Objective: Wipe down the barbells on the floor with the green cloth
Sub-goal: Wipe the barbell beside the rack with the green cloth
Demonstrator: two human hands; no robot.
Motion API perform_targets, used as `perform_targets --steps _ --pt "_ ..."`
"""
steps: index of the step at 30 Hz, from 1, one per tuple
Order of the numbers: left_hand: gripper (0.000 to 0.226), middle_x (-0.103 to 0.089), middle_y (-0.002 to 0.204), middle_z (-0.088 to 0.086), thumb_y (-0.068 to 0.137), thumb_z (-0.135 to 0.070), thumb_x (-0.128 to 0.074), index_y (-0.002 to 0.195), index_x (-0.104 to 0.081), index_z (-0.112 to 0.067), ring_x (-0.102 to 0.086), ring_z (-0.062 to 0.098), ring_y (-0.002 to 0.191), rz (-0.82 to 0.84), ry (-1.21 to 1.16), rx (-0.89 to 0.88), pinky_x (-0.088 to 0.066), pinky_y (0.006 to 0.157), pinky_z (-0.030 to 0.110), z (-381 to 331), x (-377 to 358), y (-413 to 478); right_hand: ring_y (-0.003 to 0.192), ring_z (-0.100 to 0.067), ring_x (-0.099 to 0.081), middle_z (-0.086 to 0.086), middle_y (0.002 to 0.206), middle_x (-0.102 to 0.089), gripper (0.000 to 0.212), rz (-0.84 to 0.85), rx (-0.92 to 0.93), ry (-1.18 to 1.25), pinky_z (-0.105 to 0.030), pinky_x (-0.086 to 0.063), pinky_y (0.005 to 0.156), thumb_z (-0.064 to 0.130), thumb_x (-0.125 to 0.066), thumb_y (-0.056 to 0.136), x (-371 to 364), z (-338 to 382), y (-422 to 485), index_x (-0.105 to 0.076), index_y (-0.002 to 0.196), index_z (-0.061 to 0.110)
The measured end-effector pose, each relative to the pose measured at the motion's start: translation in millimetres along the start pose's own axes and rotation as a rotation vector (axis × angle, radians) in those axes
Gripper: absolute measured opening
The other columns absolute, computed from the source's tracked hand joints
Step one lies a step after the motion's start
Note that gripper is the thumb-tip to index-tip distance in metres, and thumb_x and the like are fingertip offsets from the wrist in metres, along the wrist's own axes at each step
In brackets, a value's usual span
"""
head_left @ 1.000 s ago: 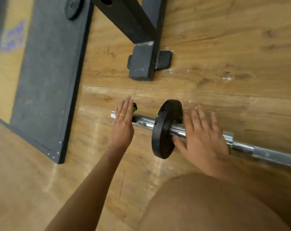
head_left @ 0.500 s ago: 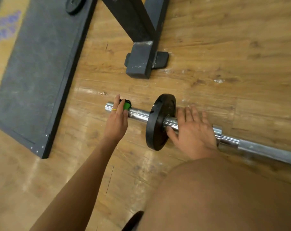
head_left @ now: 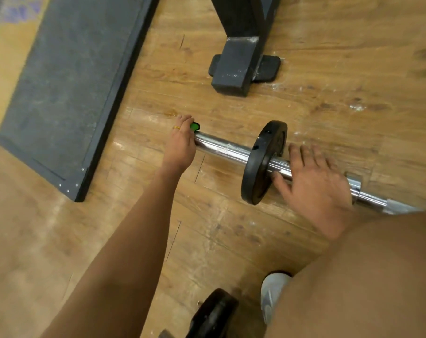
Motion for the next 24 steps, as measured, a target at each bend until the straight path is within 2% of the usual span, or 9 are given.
perform_targets --steps 2,6,10,12,15,17,20,24 --pt "0.038 -0.048 0.146 0.024 0.102 0.003 -0.036 0.136 -0.05 0.012 -0.038 0.041 0.142 -0.021 0.005 -0.009 -0.032 0.117 0.049 -1.4 1.2 1.6 0.148 -0.033 -0.029 -0.017 0.155 -0.038 0.076 -0.013 0.001 -0.016 -0.049 -0.035 0.115 0.061 -0.019 0.099 1.7 0.1 -0.5 -0.024 0.154 0.009" --pt "0.039 -0.048 0.147 0.02 0.102 0.001 -0.035 0.138 -0.05 0.007 -0.04 0.038 0.141 -0.055 0.022 -0.052 -0.036 0.115 0.046 -6.7 -2.2 -12.8 0.147 -0.034 -0.031 -0.019 0.156 -0.037 0.078 0.0 0.014 -0.066 -0.05 -0.035 0.114 0.061 -0.016 0.098 -2.5 2.9 -3.3 -0.022 0.155 0.007" --pt "0.041 -0.048 0.147 0.02 0.102 0.001 -0.034 0.14 -0.048 0.006 -0.04 0.038 0.141 0.017 0.073 -0.144 -0.037 0.114 0.047 1.0 -3.6 -14.6 0.148 -0.036 -0.028 -0.02 0.158 -0.033 0.079 -0.014 0.015 -0.101 -0.051 -0.031 0.117 0.06 -0.014 0.098 -6.7 7.3 -7.1 -0.022 0.156 0.007" --pt "0.04 -0.05 0.145 0.021 0.102 0.0 -0.034 0.138 -0.05 0.006 -0.043 0.039 0.138 0.016 0.064 -0.097 -0.038 0.112 0.05 7.3 -3.9 -6.8 0.148 -0.036 -0.027 -0.02 0.159 -0.031 0.078 -0.014 0.01 -0.102 -0.051 -0.029 0.118 0.06 -0.016 0.099 -7.8 8.0 -7.3 -0.022 0.156 0.008" --pt "0.037 -0.055 0.138 0.024 0.102 0.0 -0.037 0.133 -0.055 0.01 -0.05 0.041 0.131 -0.109 -0.001 0.022 -0.041 0.109 0.05 -2.6 -4.8 -9.7 0.148 -0.036 -0.027 -0.021 0.158 -0.032 0.075 -0.022 0.007 -0.099 -0.053 -0.028 0.118 0.057 -0.014 0.101 -8.4 6.7 -6.0 -0.024 0.156 0.007" --pt "0.035 -0.057 0.136 0.024 0.103 0.0 -0.038 0.131 -0.056 0.011 -0.048 0.041 0.132 -0.162 -0.031 0.006 -0.039 0.113 0.047 -17.5 -12.2 -23.2 0.148 -0.037 -0.027 -0.021 0.158 -0.034 0.078 -0.027 0.01 -0.093 -0.053 -0.029 0.118 0.058 -0.013 0.099 -7.9 7.0 -5.5 -0.027 0.155 0.006" --pt "0.038 -0.054 0.141 0.021 0.104 -0.002 -0.035 0.136 -0.054 0.008 -0.04 0.037 0.142 -0.099 -0.036 -0.087 -0.03 0.121 0.038 -18.7 -17.1 -30.9 0.148 -0.037 -0.028 -0.022 0.156 -0.036 0.079 -0.027 0.012 -0.087 -0.054 -0.03 0.117 0.06 -0.013 0.099 -9.1 7.8 -6.6 -0.029 0.154 0.005" --pt "0.038 -0.055 0.14 0.023 0.103 -0.002 -0.034 0.134 -0.053 0.008 -0.039 0.039 0.142 -0.033 -0.006 -0.051 -0.035 0.115 0.048 7.1 -7.4 -4.6 0.146 -0.037 -0.032 -0.022 0.155 -0.038 0.079 -0.025 0.005 -0.078 -0.054 -0.033 0.115 0.06 -0.013 0.099 -8.7 7.3 -5.7 -0.031 0.153 0.005"
Point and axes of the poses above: each hand's wrist, its own y-axis towards the middle knuckle, its own x-axis out of the back of the hand, z = x × y, the point moved 9 cm from there along y, towards the middle knuckle
